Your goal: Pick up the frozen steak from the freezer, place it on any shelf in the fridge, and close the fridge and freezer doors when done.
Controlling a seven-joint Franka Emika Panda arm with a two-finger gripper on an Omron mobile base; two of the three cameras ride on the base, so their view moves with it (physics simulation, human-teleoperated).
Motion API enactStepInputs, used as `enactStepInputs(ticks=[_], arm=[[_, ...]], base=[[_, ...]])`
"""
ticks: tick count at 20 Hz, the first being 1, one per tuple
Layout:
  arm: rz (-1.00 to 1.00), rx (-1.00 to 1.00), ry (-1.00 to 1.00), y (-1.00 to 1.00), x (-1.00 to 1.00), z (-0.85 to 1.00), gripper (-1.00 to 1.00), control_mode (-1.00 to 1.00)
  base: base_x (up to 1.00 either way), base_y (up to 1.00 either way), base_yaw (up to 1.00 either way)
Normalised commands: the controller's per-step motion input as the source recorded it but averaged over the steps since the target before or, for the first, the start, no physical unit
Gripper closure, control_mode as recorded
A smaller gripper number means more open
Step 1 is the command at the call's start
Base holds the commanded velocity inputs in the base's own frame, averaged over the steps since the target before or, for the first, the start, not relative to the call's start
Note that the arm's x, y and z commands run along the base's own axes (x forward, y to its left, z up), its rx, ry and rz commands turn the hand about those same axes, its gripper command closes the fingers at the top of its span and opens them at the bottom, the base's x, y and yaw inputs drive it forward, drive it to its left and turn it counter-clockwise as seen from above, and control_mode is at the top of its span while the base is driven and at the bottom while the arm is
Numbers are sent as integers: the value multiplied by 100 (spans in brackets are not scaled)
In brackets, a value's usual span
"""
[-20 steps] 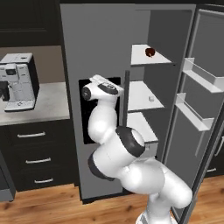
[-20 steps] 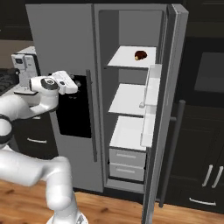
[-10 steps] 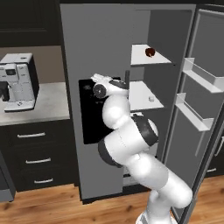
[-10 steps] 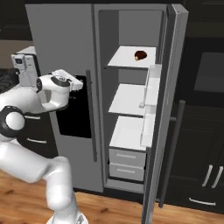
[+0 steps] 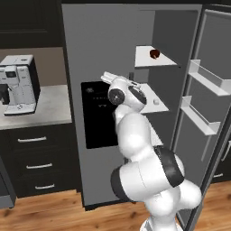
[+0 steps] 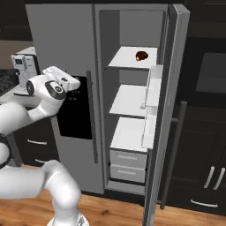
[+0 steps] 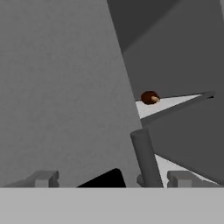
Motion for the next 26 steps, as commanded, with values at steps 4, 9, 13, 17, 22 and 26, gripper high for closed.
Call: enactStepInputs(ticks=[4,9,13,17,22,26], arm=[[3,0,18,-8,-100,99,-100,-100],[5,0,30,-34,-100,53,-100,-100],[5,0,32,-59,-100,24,-100,-100],[3,0,20,-97,-100,-6,-100,-100],[0,0,17,-100,-100,-31,-100,-100],[0,0,14,-100,-100,-38,-100,-100]], base=[[0,0,0],[0,0,0],[0,0,0],[0,0,0],[0,0,0],[0,0,0]])
